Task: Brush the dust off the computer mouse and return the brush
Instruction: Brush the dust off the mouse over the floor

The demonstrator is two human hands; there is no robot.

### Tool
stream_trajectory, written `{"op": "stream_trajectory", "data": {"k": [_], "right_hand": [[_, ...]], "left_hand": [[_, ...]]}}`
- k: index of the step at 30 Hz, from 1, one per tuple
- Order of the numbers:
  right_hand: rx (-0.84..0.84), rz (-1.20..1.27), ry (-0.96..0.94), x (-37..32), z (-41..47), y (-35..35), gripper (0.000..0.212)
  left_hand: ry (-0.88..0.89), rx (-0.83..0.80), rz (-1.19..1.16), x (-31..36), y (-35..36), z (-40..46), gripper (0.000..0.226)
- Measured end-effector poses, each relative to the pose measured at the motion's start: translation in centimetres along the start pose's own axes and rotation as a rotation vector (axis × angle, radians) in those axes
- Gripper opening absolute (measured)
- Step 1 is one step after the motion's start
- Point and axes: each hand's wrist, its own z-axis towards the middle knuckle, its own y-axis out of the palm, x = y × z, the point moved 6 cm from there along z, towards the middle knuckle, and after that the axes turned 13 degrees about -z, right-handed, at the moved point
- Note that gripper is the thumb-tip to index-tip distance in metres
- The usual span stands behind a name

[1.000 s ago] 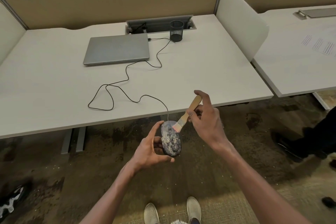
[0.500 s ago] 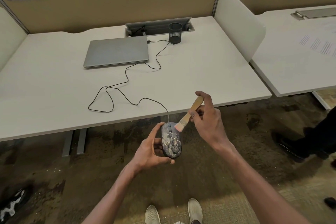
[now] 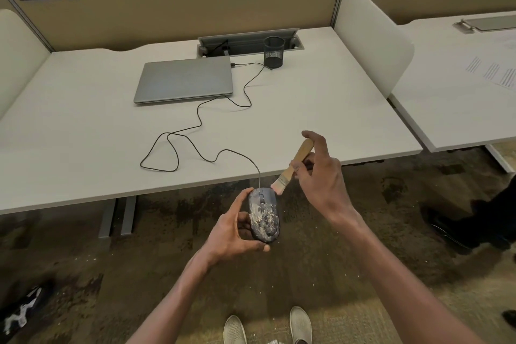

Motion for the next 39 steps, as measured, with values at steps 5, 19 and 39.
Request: {"op": "stream_trajectory", "data": {"k": [5,19,39], "right_hand": [[-0.065,0.087,-0.03,-1.4,-1.0,0.2,0.061],[-0.035,-0.069,-0.109,-2.6,-1.7,-0.1,0.064],[-0.054,-0.054,-0.14,-4.0,-1.1,1.0,0.063]], "left_hand": [[-0.007,0.016,0.012,0.1,-0.1,0.3,0.125],[-0.016,0.035,0.032,0.0,0.1,0.3,0.127],[0.009,0.042,0.032,-0.3,0.1,0.7,0.127]]}}
